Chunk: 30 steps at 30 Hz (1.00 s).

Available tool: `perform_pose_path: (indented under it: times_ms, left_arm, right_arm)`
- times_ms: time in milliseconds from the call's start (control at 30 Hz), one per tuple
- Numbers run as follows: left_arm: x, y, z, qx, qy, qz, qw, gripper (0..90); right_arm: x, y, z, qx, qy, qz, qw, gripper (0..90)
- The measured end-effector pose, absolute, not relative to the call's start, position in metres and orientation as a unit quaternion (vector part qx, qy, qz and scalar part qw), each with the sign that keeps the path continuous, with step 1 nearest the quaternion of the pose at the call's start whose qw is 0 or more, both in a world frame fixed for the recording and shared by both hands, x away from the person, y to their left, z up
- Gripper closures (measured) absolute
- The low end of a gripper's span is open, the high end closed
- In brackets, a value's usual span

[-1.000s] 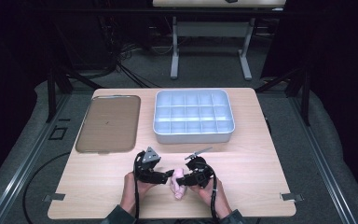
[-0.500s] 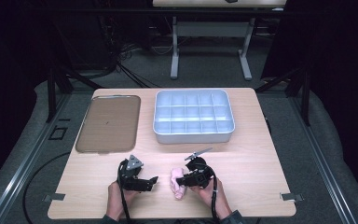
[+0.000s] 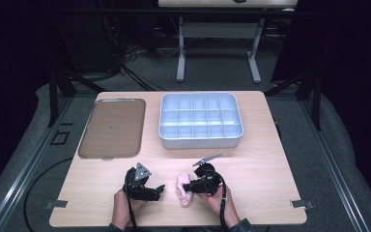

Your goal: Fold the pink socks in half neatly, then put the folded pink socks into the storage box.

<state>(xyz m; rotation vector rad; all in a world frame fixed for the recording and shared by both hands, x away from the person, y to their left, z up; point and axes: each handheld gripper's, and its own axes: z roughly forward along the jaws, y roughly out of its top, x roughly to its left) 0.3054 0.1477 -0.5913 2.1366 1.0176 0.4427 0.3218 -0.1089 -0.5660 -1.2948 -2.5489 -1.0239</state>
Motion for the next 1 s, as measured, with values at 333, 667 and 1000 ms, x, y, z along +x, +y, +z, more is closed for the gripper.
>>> perform_pose_path:
  times_ms: [333, 667, 1000]
  left_arm:
    - [0.306, 0.147, -0.591, 0.831, 0.391, 0.172, 0.357, 7.2]
    - [0.306, 0.147, -0.591, 0.831, 0.390, 0.172, 0.357, 7.2]
    - [0.306, 0.147, -0.592, 0.830, 0.393, 0.171, 0.357, 6.8]
  right_arm:
    - [0.319, -0.108, -0.564, -0.428, -0.834, -0.347, 0.040, 75.4]
    - [0.310, -0.116, -0.536, -0.413, -0.827, -0.381, 0.010, 75.9]
    - [0.307, -0.126, -0.517, -0.409, -0.822, -0.396, -0.023, 75.8]
